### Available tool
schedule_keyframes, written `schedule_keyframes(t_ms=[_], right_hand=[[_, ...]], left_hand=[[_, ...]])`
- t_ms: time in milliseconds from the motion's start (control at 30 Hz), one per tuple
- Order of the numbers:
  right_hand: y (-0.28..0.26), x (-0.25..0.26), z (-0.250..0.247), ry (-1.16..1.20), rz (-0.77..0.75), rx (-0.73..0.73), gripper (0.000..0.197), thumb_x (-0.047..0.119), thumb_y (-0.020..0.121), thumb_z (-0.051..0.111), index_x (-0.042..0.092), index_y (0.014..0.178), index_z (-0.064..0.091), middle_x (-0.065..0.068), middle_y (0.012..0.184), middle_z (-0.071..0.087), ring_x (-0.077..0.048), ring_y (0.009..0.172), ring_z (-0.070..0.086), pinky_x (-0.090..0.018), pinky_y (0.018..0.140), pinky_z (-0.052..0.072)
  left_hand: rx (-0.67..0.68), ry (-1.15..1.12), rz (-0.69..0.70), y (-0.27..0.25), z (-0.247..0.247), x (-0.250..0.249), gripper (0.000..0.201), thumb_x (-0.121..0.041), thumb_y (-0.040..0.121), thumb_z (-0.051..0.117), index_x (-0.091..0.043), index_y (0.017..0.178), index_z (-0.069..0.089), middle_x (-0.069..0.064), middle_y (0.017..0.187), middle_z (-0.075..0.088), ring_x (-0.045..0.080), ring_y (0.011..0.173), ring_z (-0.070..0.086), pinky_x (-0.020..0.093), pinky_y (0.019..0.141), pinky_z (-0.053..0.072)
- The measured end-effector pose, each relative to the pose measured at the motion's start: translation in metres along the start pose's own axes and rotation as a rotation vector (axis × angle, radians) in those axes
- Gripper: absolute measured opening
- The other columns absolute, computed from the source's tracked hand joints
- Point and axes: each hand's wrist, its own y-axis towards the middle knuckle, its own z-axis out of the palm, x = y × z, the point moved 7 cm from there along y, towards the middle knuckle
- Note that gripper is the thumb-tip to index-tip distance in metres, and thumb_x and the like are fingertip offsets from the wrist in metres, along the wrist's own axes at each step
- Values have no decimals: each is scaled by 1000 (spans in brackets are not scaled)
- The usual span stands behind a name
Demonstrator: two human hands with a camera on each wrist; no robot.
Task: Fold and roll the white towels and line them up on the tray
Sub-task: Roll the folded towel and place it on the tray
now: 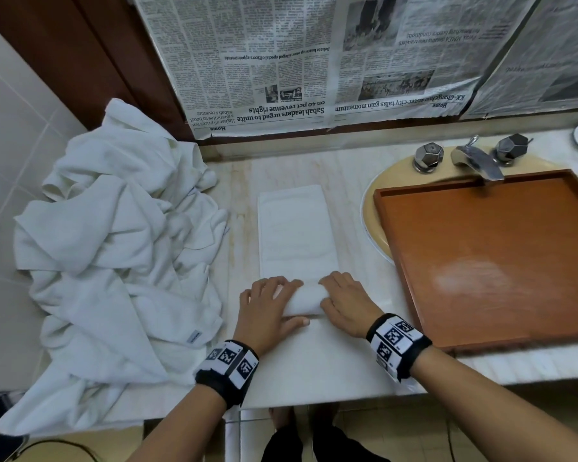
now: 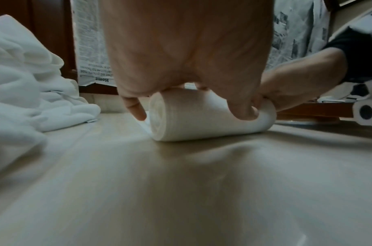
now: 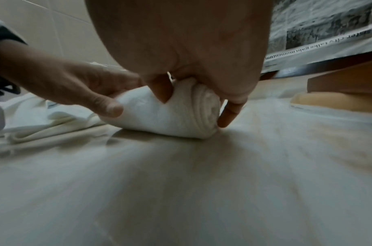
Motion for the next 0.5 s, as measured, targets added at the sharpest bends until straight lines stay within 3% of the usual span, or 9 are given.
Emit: schedule_keyframes(t_ms=[67,167,233,300,400,500], right_hand=[[1,-3,2,82,72,54,63,42,79,18,14,126,49,-2,119,45,-22,111,39,-36,94,33],[-1,-7,-1,282,150,126,57,37,76,27,16,124,49,0,117,43,-21,116,36,-34,98,32],[-7,-5,-8,189,110,47,59,36,79,31,14,131,46,-3,125,42,-23,118,36,-35,99,36],[-15,8,-13,-65,-44,-113,58,30,79,44,12,133,48,-5,129,46,-25,117,41,-38,93,42],[-19,21,3,-230,-107,-86,67,23,66,66,12,130,50,-7,123,53,-28,111,52,-38,83,50],[-11,18,7,-257,-52,-99,64,15,60,68,9,123,55,-9,113,57,-32,100,60,-38,75,52]], left_hand=[[-19,-21,19,0,3,0,71,-80,81,38,-41,139,47,-9,131,52,22,118,48,39,91,37],[133,-67,-20,8,3,5,79,-84,76,27,-43,141,45,-9,129,50,20,116,45,36,93,37],[237,-109,-45,16,1,7,85,-86,69,26,-44,140,44,-8,126,50,20,114,46,37,95,38],[320,-162,-72,25,0,9,86,-87,67,34,-43,140,46,-5,125,51,20,115,47,39,97,40],[391,-279,-103,33,4,13,87,-87,63,47,-41,136,54,-3,124,50,20,119,49,43,102,41],[334,-346,-136,29,3,12,91,-88,59,43,-42,136,52,-7,132,43,17,123,42,42,106,37]])
